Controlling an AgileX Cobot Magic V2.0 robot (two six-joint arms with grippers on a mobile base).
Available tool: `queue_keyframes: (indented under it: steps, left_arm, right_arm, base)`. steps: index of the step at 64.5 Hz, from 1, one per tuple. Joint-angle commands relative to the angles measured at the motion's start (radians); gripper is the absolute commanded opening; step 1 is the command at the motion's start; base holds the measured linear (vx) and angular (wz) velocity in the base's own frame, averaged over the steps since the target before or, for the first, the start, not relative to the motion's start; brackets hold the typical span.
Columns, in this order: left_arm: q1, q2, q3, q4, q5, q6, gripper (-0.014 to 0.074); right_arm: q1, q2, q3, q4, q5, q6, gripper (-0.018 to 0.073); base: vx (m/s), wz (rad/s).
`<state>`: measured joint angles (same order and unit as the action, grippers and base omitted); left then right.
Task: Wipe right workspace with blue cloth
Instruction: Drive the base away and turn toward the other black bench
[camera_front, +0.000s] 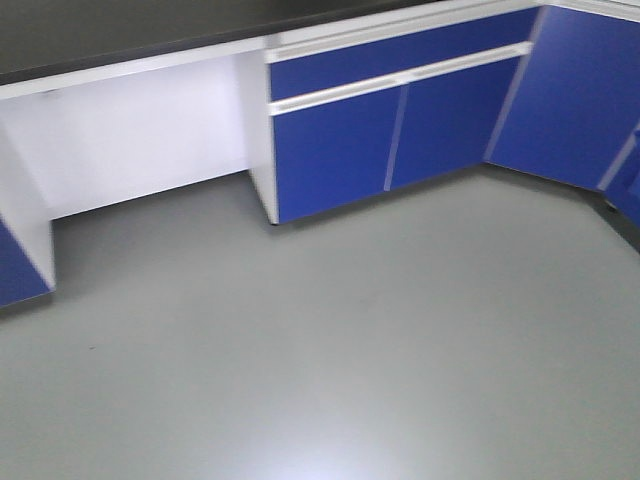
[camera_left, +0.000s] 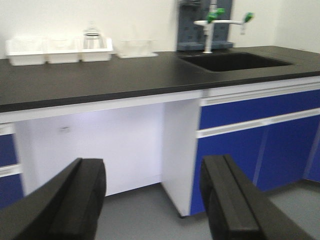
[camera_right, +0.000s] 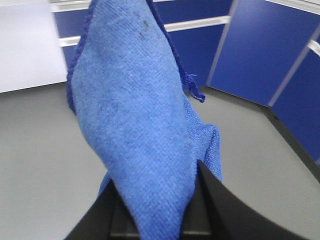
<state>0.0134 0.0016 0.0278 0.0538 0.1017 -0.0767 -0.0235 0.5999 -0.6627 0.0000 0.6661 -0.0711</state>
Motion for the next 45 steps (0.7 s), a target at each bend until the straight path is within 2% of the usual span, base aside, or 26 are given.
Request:
queue_keyframes:
  steps: [1,45]
  left_arm:
    - [-0.005,0.01,0.031,-0.003,-0.083,-0.008,0.0523]
    - [-0.005,0.01,0.031,-0.003,-0.083,-0.008,0.0523]
  right_arm:
    - [-0.004,0.0,-0.031,0.0,-0.071,-0.01,0.0003]
    - [-0.004,0.0,-0.031,0.0,-0.071,-0.01,0.0003]
  base:
    - [-0.14,-0.67]
    - [-0.09,-0.77]
